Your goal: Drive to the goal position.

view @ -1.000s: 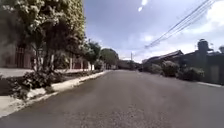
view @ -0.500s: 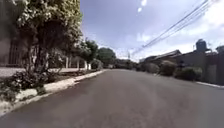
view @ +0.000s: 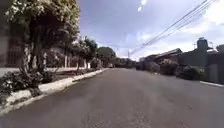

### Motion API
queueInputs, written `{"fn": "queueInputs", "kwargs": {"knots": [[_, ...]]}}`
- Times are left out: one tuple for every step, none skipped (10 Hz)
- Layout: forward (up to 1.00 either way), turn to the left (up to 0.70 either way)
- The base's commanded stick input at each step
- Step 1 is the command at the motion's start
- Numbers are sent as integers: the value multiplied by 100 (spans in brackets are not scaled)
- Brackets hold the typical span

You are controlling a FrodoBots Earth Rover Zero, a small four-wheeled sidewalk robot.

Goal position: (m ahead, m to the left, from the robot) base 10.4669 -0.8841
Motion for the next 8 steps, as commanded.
{"fn": "queueInputs", "kwargs": {"knots": [[45,0],[45,0],[45,0],[45,0],[45,0],[45,0],[45,0],[45,0]]}}
